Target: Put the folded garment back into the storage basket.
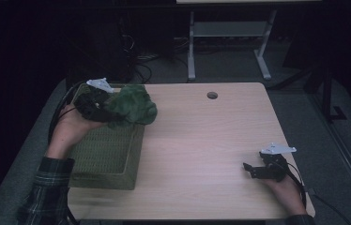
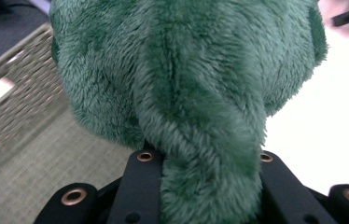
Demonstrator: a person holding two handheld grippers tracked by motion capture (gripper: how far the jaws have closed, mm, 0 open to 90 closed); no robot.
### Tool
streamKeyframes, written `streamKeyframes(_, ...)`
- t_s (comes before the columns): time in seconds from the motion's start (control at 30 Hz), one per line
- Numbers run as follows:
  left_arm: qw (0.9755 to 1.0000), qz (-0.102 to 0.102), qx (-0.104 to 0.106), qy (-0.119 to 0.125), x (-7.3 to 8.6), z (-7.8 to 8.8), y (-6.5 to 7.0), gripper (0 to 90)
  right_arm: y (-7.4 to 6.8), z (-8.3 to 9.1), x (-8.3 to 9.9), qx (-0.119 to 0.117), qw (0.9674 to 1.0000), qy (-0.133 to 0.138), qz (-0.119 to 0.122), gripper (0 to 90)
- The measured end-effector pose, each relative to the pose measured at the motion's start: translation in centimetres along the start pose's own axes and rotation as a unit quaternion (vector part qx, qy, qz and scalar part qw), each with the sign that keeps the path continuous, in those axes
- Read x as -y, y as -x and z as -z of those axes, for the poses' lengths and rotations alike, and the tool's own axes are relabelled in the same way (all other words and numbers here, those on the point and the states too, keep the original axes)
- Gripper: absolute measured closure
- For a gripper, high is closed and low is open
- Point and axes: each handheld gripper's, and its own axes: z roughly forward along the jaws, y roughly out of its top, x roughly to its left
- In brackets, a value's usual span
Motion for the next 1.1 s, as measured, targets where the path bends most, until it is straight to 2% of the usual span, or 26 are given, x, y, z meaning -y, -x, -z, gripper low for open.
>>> streamKeyframes(0.2, 0.9993, 0.029, -0.023, -0.003, 2.1, 1.0, -1.6, 74.5, 0.0, 0.0, 0.0, 0.000, 1.0000, 0.000, 0.000, 15.4)
streamKeyframes(0.4, 0.9981, 0.049, -0.033, -0.017, 4.6, 0.3, -2.8, 74.6, 0.0, 0.0, 0.0, 0.001, 1.0000, 0.000, 0.000, 14.3)
streamKeyframes(0.6, 0.9960, 0.078, -0.035, -0.026, 6.8, -1.4, -3.8, 74.5, 0.0, 0.0, 0.0, 0.001, 1.0000, -0.002, 0.000, 13.6)
streamKeyframes(0.8, 0.9951, 0.086, -0.031, -0.038, 8.3, -3.5, -4.3, 74.4, 0.0, 0.0, 0.0, 0.001, 1.0000, -0.002, 0.000, 13.1)
streamKeyframes(1.1, 0.9927, 0.102, -0.039, -0.052, 10.0, -6.1, -4.8, 74.1, 0.0, -0.2, -0.1, -0.001, 0.9999, -0.011, 0.001, 5.7)
